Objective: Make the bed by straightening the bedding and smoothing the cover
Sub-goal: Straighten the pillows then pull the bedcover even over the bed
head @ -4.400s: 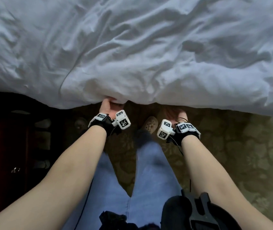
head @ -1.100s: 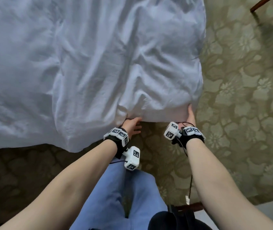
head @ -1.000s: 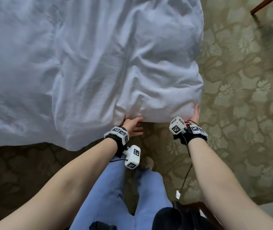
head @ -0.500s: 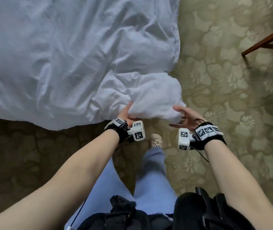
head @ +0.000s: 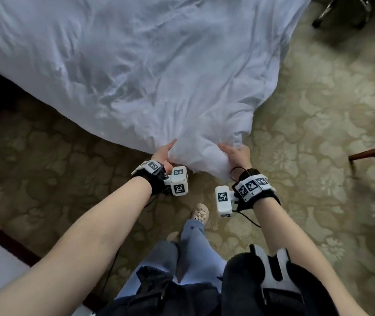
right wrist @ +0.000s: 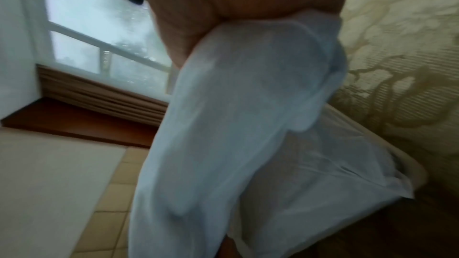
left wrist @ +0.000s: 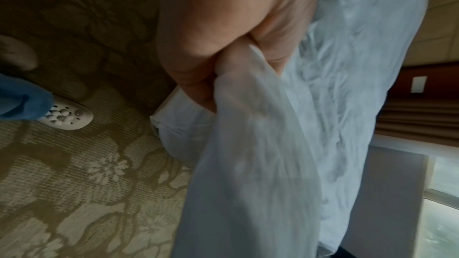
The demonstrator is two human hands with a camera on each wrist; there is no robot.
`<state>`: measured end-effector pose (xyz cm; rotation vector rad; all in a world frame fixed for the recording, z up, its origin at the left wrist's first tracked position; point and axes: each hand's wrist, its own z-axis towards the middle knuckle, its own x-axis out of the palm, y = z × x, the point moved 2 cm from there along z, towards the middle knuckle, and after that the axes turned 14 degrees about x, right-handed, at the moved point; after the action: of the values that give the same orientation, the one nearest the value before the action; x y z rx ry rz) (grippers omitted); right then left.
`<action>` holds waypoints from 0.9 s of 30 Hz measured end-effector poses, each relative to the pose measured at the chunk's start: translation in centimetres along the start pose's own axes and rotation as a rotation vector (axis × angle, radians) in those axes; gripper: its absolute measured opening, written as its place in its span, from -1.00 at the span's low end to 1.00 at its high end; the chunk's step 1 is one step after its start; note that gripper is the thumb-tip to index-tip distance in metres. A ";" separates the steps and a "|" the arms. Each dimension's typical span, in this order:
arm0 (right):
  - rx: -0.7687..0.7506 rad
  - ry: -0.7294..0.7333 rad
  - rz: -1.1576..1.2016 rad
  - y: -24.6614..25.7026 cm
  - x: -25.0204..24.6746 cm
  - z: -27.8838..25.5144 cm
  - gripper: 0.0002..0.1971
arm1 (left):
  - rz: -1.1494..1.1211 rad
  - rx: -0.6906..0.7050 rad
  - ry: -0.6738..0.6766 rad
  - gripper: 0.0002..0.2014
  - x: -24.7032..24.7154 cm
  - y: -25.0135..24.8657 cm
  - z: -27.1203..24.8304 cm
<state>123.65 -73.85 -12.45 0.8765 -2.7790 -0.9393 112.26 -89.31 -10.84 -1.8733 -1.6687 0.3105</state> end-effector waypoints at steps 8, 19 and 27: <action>-0.167 -0.076 0.106 0.9 -2.6 -8.4 -0.76 | -0.052 0.052 0.052 -0.75 0.0 -0.5 -5.1; -0.061 -0.125 0.028 -8.9 -7.1 -7.1 -0.76 | 0.054 -0.036 -0.092 -0.50 -3.7 9.4 -4.2; 0.463 0.010 -0.459 -18.4 -9.6 1.9 -0.80 | 0.560 -0.141 -0.026 -0.91 -6.0 18.5 -2.7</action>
<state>140.27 -79.55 -23.65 1.6227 -2.8866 -0.3066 127.80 -96.29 -20.59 -2.4329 -1.1738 0.4500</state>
